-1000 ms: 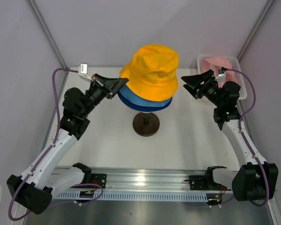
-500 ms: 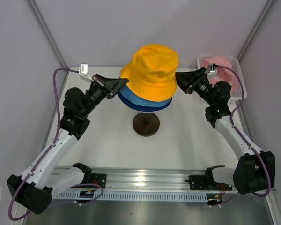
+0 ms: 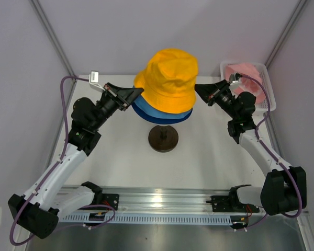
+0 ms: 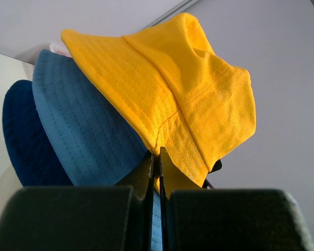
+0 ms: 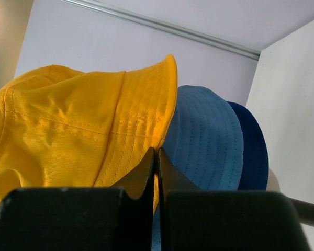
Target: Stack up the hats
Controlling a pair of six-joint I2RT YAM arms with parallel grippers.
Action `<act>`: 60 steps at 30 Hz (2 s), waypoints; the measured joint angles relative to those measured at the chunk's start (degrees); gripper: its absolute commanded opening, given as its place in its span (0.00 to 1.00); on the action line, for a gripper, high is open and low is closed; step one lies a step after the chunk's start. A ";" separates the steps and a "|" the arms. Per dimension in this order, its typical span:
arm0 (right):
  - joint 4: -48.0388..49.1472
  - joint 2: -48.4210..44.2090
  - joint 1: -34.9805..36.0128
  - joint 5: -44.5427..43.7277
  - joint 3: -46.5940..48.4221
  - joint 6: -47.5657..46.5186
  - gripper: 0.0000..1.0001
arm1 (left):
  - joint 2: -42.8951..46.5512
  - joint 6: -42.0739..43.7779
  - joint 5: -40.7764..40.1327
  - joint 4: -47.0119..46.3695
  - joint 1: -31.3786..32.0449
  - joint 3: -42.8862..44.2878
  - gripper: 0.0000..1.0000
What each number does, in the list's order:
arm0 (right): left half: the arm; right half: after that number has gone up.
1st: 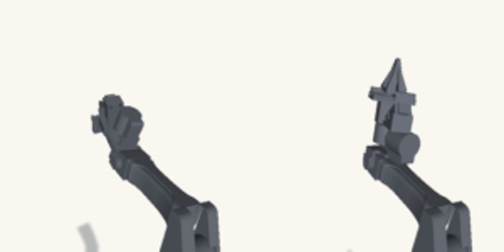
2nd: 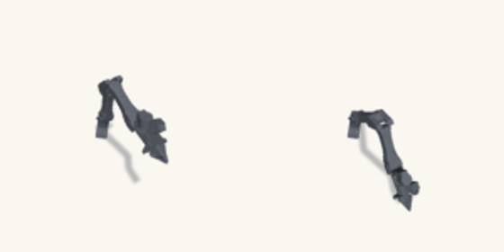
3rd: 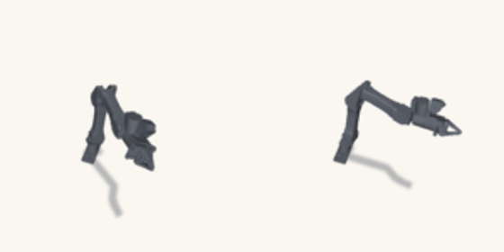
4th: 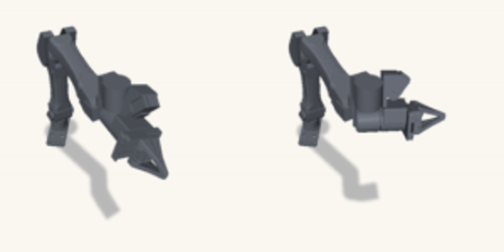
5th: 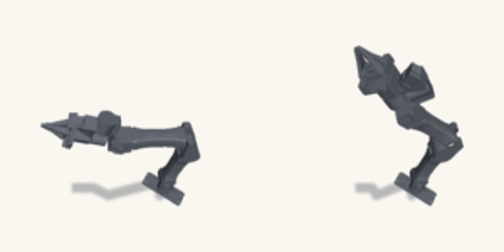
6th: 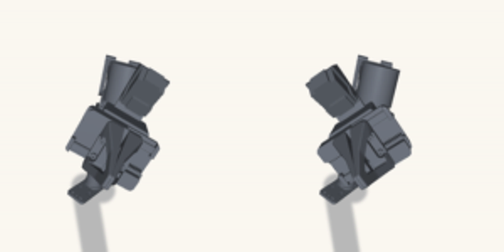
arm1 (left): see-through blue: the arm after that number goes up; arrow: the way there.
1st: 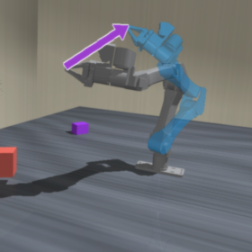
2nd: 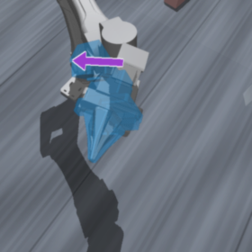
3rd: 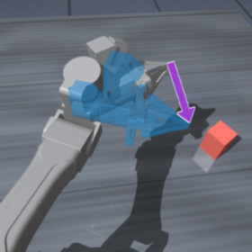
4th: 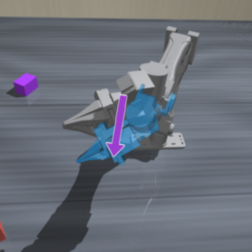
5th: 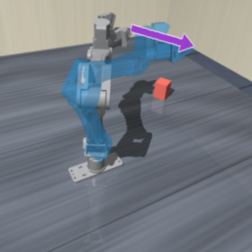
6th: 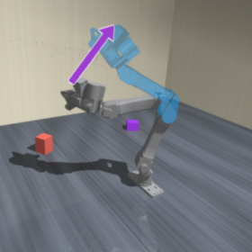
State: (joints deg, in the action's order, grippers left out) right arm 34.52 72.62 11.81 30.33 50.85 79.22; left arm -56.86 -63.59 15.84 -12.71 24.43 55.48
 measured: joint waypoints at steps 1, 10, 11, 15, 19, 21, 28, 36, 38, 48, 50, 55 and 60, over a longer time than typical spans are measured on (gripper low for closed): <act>-0.22 -0.09 0.00 -0.07 0.00 -0.26 0.00 | 0.15 0.42 -0.22 0.15 0.00 -0.04 0.01; -2.34 -2.84 0.26 -1.66 -2.95 -4.37 0.00 | 4.68 3.32 -3.85 4.50 0.39 -3.10 0.01; -2.75 -3.21 0.46 -1.79 -3.19 -4.87 0.00 | 4.96 3.65 -4.11 4.83 0.46 -3.28 0.01; -5.20 -4.66 0.98 -2.62 -3.26 -8.15 0.00 | 5.57 4.26 -4.81 6.10 0.59 -3.34 0.01; -7.82 -5.75 1.20 -2.71 -3.15 -11.26 0.00 | 6.01 4.24 -4.94 6.49 0.66 -4.04 0.01; -8.92 -5.99 1.25 -2.69 -2.89 -12.63 0.00 | 6.32 4.26 -4.79 6.67 0.72 -4.20 0.01; -14.93 -6.29 1.38 -2.62 0.31 -18.69 0.00 | 7.85 7.45 -4.04 8.52 1.11 -4.20 0.05; -20.61 2.71 1.36 0.70 11.34 -23.96 0.00 | 11.41 12.11 -4.20 12.57 3.37 -4.33 0.08; -21.07 6.25 1.46 2.43 14.75 -24.48 0.00 | 12.28 12.98 -4.46 13.49 3.91 -4.55 0.13; -25.99 20.11 1.14 8.20 31.32 -30.14 0.00 | 15.10 21.31 -14.82 28.59 3.91 1.57 0.67; -26.99 22.16 1.20 9.84 34.51 -31.95 0.02 | 15.13 22.21 -15.69 28.41 1.81 4.92 0.68; -28.28 27.19 1.36 14.29 42.69 -35.36 0.05 | 14.58 22.29 -16.15 24.41 -2.78 9.81 0.70; -28.55 33.27 1.42 19.19 50.40 -36.00 0.03 | 7.54 18.14 -11.72 19.41 -6.95 9.90 0.68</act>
State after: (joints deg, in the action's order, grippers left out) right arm 5.98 105.89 13.23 49.52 101.25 43.22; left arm -49.32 -45.45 4.12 6.70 17.47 65.39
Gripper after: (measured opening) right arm 0.038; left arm 0.687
